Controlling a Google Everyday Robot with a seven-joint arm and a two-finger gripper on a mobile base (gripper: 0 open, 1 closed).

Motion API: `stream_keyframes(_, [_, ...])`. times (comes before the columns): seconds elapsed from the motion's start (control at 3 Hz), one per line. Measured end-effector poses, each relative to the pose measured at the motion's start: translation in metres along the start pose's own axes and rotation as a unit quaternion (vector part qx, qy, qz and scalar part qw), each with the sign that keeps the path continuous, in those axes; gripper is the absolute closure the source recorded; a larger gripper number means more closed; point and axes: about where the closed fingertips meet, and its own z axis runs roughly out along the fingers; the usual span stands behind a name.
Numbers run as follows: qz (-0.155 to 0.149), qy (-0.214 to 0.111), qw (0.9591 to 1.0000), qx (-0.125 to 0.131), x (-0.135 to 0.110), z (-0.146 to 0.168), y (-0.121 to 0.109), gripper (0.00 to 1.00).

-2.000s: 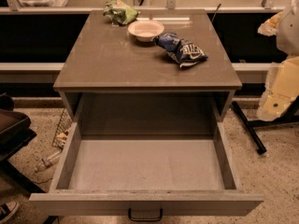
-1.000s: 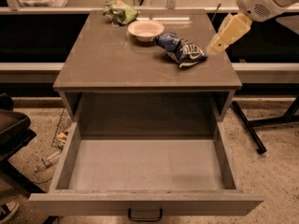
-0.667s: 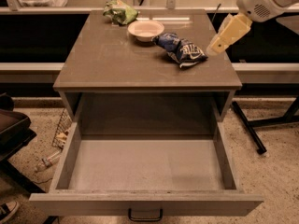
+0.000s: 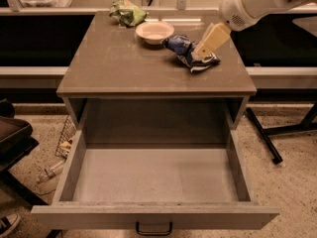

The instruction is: Place blue chip bag into top drawer

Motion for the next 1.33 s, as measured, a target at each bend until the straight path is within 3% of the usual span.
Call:
stream_keyframes(0.33, [0.023, -0.006, 0.9995, -0.02, 0.008, 0.049, -0.005, 0.0])
stream_keyframes(0.67, [0.069, -0.006, 0.9967, -0.043, 0.028, 0.101, -0.003, 0.02])
stream_keyframes(1.33, [0.093, 0.001, 0.9931, -0.071, 0.036, 0.143, 0.006, 0.47])
